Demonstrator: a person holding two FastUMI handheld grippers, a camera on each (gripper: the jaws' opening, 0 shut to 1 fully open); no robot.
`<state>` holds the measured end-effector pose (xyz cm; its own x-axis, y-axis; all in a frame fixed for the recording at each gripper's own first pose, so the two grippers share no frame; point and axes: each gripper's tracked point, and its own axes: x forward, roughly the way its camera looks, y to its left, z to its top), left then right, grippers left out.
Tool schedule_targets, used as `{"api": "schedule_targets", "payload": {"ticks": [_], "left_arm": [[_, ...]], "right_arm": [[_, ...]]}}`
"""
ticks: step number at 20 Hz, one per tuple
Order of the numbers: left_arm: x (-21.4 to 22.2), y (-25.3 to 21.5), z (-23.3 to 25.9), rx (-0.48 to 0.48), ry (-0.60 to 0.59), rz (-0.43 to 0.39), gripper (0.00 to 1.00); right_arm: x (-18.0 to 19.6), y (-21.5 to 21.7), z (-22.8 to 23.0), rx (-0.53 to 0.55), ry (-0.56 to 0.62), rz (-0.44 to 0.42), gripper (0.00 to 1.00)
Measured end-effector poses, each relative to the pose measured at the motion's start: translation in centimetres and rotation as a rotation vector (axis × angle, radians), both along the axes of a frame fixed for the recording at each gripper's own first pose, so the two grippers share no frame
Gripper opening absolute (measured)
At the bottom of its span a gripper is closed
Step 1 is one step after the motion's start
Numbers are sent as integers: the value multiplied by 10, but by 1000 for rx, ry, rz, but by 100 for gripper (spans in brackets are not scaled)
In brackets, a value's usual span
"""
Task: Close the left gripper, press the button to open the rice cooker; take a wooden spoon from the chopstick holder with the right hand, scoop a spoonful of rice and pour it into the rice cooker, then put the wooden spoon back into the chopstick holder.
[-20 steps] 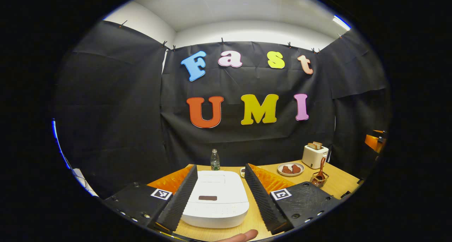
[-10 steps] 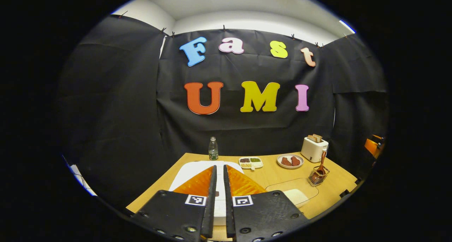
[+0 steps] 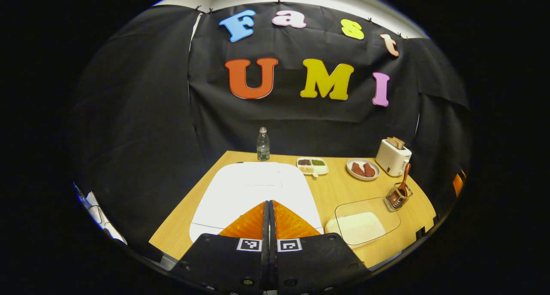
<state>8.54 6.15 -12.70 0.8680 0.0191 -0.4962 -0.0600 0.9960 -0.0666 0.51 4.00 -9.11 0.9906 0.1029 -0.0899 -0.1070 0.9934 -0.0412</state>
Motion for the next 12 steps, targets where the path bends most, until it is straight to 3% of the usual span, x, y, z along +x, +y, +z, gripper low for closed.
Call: {"api": "schedule_targets", "payload": {"ticks": [3,4,5,6,7,8,11,12], "left_arm": [[9,5,-20,22,53,7,0],[12,7,-23,38,53,9,0],[15,8,-25,46,51,9,9],[16,9,-29,43,69,21,0],[17,9,-33,32,78,22,0],[16,7,-37,19,90,19,0],[12,8,-45,5,107,17,0],[12,8,-45,0,107,6,0]], "right_arm": [[6,-1,-11,0,8,3,100],[9,0,-18,-2,19,8,95],[11,1,-26,-2,35,13,95],[14,2,-34,-2,54,16,95],[16,2,-40,0,69,21,100],[17,3,-45,2,78,25,96],[22,6,-55,-9,88,40,95],[24,5,-58,-12,93,39,100]]}}
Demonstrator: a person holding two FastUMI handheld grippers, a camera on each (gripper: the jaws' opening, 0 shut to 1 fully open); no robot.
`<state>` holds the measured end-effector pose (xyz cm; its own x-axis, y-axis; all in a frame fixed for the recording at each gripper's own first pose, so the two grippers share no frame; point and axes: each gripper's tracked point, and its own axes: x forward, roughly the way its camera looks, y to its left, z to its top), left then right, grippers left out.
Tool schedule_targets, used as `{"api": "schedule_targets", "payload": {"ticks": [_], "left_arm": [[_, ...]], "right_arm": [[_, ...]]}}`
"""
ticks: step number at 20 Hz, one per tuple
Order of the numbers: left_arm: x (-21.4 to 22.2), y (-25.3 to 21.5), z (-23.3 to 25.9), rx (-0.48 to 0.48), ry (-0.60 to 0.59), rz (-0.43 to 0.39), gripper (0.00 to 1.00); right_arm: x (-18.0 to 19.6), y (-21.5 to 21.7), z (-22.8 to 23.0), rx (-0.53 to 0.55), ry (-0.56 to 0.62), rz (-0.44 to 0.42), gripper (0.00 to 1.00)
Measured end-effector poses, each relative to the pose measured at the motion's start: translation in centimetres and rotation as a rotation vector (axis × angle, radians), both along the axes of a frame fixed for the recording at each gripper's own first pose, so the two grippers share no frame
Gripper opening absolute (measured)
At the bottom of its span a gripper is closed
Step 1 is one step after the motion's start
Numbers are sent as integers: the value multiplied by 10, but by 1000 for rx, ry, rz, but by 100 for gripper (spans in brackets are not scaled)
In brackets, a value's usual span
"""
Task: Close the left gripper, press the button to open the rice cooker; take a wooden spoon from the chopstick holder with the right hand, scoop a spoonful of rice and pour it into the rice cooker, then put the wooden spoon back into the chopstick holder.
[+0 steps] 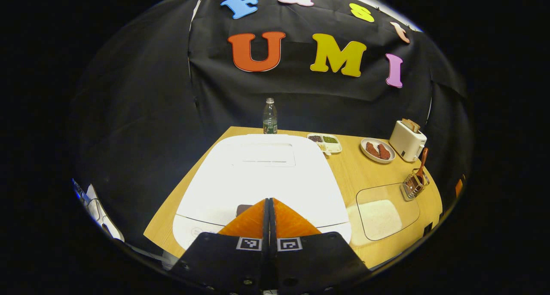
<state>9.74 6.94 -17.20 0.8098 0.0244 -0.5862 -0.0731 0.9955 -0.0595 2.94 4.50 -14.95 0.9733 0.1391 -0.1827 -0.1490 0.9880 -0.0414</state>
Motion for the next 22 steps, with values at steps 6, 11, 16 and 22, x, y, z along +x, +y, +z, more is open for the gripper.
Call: {"api": "schedule_targets", "payload": {"ticks": [6,11,16,22], "left_arm": [[-2,0,-4,-69,39,25,0],[-4,1,0,-35,31,49,0],[-19,-5,103,-17,-261,98,26],[-66,-18,167,-24,-426,93,94]], "right_arm": [[-1,-3,0,8,-7,-18,100],[-16,-4,6,-14,-17,-26,96],[-29,-12,18,-58,-61,-39,100],[-30,-8,22,-67,-76,-40,100]]}}
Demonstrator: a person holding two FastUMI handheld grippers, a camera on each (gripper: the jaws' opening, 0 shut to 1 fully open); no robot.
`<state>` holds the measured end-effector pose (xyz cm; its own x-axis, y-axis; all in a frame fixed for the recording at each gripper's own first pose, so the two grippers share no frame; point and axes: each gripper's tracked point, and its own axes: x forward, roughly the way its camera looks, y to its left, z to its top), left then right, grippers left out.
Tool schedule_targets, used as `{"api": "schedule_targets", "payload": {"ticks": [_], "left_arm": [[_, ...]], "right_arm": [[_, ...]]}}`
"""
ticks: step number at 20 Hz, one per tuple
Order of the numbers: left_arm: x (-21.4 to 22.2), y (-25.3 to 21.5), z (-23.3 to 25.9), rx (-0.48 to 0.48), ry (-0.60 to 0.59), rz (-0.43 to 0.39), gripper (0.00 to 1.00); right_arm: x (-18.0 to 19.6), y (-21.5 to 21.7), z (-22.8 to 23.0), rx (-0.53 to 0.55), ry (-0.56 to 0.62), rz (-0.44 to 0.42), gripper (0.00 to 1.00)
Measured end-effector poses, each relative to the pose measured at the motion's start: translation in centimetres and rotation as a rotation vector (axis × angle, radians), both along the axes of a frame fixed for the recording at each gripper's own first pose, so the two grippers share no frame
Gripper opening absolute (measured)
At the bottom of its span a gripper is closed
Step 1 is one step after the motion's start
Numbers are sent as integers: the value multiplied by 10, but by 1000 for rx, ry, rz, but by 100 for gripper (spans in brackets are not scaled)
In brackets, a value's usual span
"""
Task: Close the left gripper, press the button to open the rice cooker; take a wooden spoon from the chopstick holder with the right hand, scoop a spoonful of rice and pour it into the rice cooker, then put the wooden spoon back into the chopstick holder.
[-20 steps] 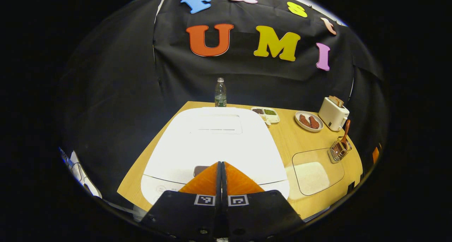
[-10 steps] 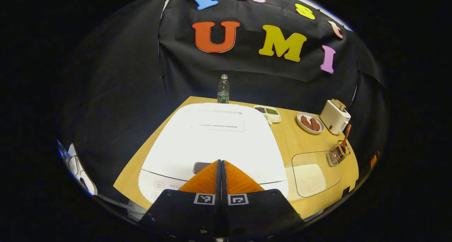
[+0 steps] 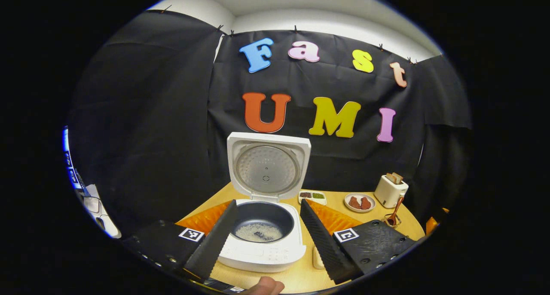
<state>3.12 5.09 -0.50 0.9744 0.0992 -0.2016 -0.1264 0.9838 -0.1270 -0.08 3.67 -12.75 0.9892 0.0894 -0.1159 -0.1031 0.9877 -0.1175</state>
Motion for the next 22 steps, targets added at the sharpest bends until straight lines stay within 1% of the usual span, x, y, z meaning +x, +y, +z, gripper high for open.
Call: {"api": "schedule_targets", "payload": {"ticks": [3,5,9,13,15,18,20,21,22], "left_arm": [[-18,5,6,9,-44,-15,94],[-25,3,1,7,-57,-20,94],[-36,4,-5,14,-90,-30,94],[-37,2,-16,1,-122,-46,94],[-36,12,-22,24,-121,-17,94],[-36,18,-15,61,-160,7,94],[-42,22,-15,75,-179,30,94],[-43,25,-14,80,-198,40,94],[-43,25,-13,85,-215,41,94]], "right_arm": [[3,2,-1,10,2,4,100],[9,1,1,10,-2,0,100],[30,-5,1,14,-14,-9,100],[67,-13,-4,13,0,-18,100],[89,-19,-7,10,18,-27,100],[123,-31,-13,16,50,-52,100],[145,-33,-20,27,83,-50,100],[156,-33,-22,33,92,-43,96],[167,-35,-26,34,102,-40,96]]}}
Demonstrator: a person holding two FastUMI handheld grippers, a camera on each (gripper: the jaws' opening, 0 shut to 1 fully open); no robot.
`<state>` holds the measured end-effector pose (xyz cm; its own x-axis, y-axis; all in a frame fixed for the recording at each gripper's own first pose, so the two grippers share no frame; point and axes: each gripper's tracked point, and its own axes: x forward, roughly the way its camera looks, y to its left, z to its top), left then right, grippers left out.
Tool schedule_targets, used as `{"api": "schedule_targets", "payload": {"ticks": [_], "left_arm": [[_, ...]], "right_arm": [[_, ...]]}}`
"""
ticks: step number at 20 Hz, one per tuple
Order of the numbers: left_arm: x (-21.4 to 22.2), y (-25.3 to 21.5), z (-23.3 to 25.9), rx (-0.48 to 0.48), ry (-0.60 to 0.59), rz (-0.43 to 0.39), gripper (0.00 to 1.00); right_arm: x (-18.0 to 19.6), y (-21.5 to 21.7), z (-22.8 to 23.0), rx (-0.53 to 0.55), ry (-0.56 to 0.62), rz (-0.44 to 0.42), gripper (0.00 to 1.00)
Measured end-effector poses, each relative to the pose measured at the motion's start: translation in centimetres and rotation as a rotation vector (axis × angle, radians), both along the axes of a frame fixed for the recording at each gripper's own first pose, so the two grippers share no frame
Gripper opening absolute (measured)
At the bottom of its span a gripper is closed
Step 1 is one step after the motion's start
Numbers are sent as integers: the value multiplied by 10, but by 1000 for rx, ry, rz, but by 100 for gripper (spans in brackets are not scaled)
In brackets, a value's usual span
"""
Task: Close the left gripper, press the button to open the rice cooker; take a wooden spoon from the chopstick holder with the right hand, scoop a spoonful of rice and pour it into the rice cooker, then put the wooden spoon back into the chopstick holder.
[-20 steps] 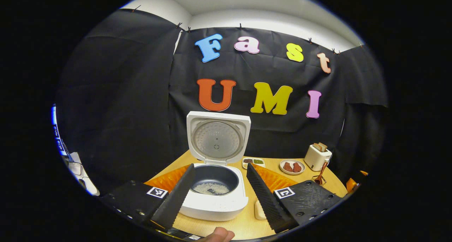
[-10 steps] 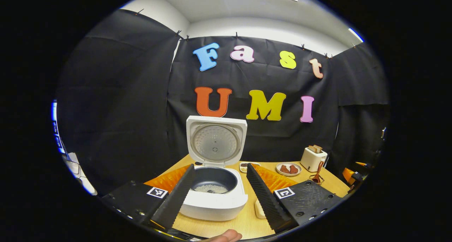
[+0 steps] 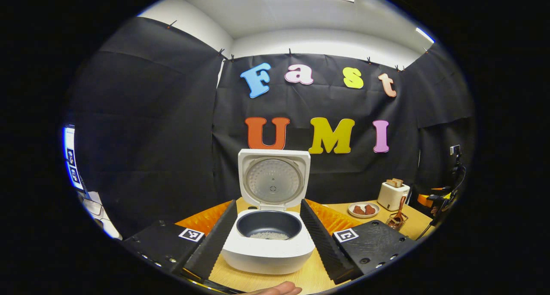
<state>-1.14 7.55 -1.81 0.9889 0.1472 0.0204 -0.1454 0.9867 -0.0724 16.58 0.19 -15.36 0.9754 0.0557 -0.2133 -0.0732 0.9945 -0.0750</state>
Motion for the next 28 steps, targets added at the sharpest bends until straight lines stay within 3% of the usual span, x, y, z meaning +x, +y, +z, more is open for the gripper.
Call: {"api": "schedule_targets", "payload": {"ticks": [1,3,4,5,8,9,10,11,14,16,17,18,19,20,21,22,25,26,27,28], "left_arm": [[2,-1,1,6,-19,-3,94],[11,-6,4,29,-56,-3,94],[15,-4,8,44,-77,8,94],[16,-5,12,60,-99,14,94],[19,-17,31,74,-189,-5,94],[21,-24,31,69,-201,-30,94],[24,-31,30,69,-199,-51,94],[27,-32,28,74,-196,-56,94],[33,-31,27,97,-192,-49,93],[36,-35,23,97,-186,-62,93],[38,-35,19,93,-178,-68,93],[42,-35,15,83,-169,-76,93],[43,-36,11,61,-156,-93,93],[45,-38,7,41,-148,-108,93],[48,-39,4,21,-139,-119,93],[50,-38,0,10,-132,-123,93],[45,-27,-6,1,-126,-108,93],[43,-23,-5,-2,-126,-104,93],[39,-18,-6,-5,-128,-95,93],[36,-14,-5,-9,-131,-86,93]], "right_arm": [[11,-3,-6,-3,14,-7,100],[29,-6,-17,-2,35,-24,96],[37,-4,-22,5,46,-22,100],[45,-1,-27,18,57,-18,96],[70,1,-48,76,121,-22,100],[79,2,-55,97,143,-21,96],[88,4,-62,112,166,-21,100],[96,4,-71,121,201,-27,96],[122,1,-91,164,267,-45,100],[135,-14,-100,162,295,-107,98],[139,-15,-102,182,304,-112,89],[145,-2,-104,230,318,-66,98],[147,9,-106,283,354,-19,98],[147,13,-112,309,393,-5,89],[148,11,-118,307,411,1,95],[150,8,-117,309,400,5,92],[148,9,-113,387,371,3,34],[142,7,-109,396,365,9,24],[135,10,-103,400,356,16,28],[133,11,-99,391,345,24,22]]}}
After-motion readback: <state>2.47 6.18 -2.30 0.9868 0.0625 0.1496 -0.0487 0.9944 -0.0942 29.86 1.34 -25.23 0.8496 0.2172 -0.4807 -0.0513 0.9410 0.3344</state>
